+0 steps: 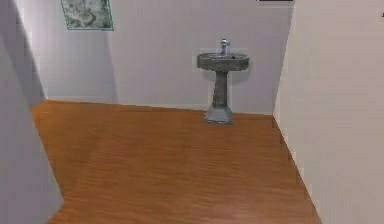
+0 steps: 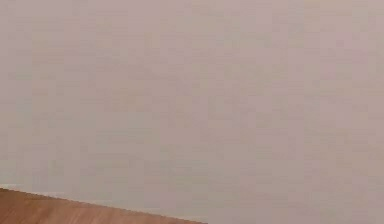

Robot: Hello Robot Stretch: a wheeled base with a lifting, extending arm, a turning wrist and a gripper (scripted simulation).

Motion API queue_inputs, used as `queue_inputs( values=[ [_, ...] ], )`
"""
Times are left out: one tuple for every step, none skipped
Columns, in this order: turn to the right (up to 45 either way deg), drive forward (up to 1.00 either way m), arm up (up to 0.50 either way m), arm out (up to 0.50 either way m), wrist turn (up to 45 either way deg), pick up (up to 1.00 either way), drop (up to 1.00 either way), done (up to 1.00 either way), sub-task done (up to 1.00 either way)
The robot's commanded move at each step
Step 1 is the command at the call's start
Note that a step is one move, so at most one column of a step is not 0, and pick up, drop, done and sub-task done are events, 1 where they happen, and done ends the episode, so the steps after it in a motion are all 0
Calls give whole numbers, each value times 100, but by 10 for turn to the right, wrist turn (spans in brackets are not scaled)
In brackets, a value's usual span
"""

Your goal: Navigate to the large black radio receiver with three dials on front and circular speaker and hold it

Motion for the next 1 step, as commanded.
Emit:
queue_inputs(
  values=[
    [-180,0,0,0,0,0,0,0,0]
  ],
)
